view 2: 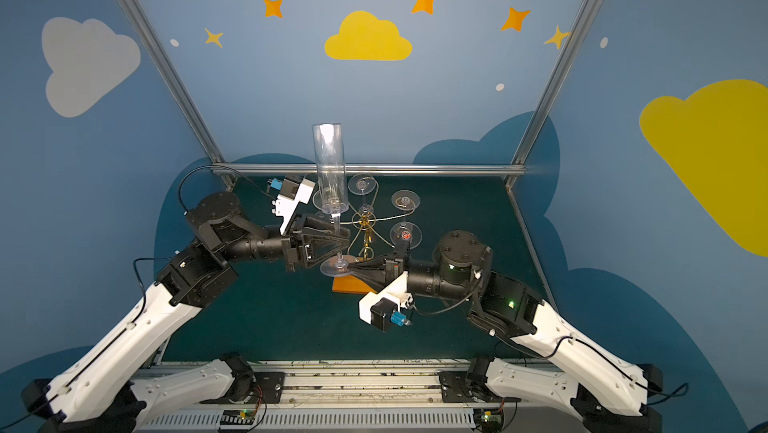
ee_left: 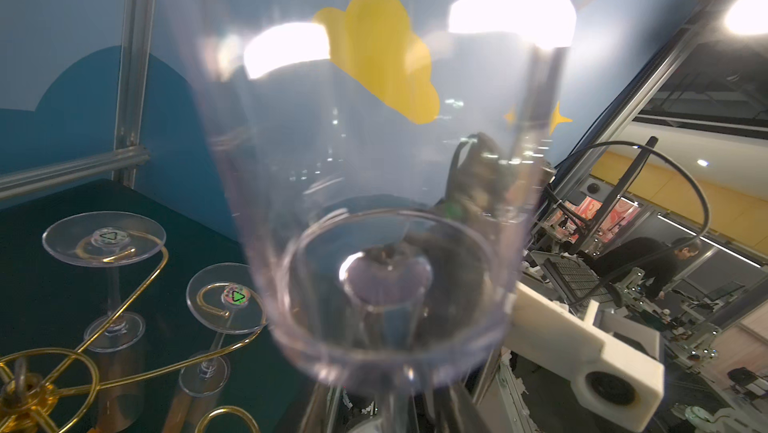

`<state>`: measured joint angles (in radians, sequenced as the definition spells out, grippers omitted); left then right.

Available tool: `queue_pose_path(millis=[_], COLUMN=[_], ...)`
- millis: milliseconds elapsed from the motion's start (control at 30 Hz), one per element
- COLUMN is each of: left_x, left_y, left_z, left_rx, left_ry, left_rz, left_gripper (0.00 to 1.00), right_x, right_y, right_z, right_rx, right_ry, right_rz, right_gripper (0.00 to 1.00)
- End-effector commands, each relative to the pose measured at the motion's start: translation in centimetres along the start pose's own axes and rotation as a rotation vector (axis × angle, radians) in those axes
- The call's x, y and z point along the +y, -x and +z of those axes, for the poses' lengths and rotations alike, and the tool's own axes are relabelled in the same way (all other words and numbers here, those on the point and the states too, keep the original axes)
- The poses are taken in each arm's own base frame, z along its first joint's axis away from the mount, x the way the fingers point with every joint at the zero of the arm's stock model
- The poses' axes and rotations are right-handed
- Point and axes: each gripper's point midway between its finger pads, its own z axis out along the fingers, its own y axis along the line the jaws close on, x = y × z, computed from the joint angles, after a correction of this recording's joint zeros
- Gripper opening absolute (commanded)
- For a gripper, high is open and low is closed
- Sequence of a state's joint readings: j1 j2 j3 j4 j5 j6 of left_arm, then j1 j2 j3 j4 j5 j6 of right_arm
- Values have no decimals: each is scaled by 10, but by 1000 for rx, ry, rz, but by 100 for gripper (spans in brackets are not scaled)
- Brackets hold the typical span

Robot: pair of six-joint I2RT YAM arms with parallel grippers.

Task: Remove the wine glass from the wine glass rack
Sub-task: 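Close the left gripper on the glass stem while the right gripper holds it, then open the right gripper and lift it off the glass while the left gripper holds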

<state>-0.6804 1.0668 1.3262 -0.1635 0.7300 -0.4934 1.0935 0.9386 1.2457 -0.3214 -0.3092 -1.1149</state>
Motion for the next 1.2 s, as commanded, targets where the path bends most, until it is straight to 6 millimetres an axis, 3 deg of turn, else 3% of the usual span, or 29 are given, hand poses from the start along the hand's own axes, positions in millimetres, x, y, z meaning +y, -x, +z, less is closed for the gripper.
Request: queue_pose_path(millis=[0,333,567,600,667,900,1033,1167], left_x=[-5,-2,-2,-2,-2,-1,-1,-2], left_y=[3,4,2,3,5,9,10,13], left_z=[3,4,8,7,7,1,-6,-13], left_rx=[-15,-35,-19,-22,-23,-29,-14,3], left_ry=[-25,-8,-14,-12,-4,51,101,162], left_rz=[16,-17,-22,-18,-7,52,125,235], left_gripper=[29,3,3,3,3,3,3,3], right_x=[-15,-15,-14,-13,-15,-50,-103,-138], right_y=[8,3,0,0,3,29,43,62], right_z=[-2,-3,-3,-4,-7,-29,-54,-77], right_rx=[-17,18,36,38,29,-85,-159,-261], right_ry=[-72,-117,-124,-124,-137,-302,-475,-553], right_rz=[-54,-111,-116,-108,-91,43,347,531], right_gripper=[0,0,0,11,96,97,98,98])
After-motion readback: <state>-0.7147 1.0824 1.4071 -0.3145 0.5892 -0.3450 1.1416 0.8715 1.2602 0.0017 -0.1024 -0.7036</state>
